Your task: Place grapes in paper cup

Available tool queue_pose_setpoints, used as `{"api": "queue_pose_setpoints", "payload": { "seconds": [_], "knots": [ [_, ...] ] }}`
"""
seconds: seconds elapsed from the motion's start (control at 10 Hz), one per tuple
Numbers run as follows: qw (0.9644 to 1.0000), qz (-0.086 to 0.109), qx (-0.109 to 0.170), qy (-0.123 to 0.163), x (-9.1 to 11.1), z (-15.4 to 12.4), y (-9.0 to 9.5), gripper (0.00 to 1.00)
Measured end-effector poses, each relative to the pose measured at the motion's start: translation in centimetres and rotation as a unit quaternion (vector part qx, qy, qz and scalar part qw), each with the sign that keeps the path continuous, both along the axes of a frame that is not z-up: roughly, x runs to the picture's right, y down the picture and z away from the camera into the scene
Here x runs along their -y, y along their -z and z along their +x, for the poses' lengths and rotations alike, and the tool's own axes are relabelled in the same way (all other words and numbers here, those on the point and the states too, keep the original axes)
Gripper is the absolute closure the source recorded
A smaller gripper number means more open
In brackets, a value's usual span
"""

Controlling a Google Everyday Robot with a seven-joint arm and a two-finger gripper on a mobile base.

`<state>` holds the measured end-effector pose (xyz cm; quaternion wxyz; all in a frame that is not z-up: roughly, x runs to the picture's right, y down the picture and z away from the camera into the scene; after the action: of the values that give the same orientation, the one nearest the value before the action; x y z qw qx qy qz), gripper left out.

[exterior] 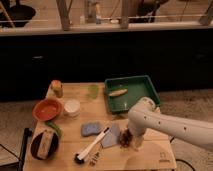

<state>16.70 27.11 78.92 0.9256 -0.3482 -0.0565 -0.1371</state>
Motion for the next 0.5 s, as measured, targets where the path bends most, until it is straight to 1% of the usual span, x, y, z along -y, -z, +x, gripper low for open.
{"api": "queue_pose_setpoints", "payload": {
  "seconds": [0.3,0.5],
  "knots": [
    [1.0000,-0.002,0.005,-0.007,0.23,0.52,-0.49,0.84],
    [0.9999,-0.001,0.009,-0.006,0.66,0.39,-0.78,0.99]
  ]
}}
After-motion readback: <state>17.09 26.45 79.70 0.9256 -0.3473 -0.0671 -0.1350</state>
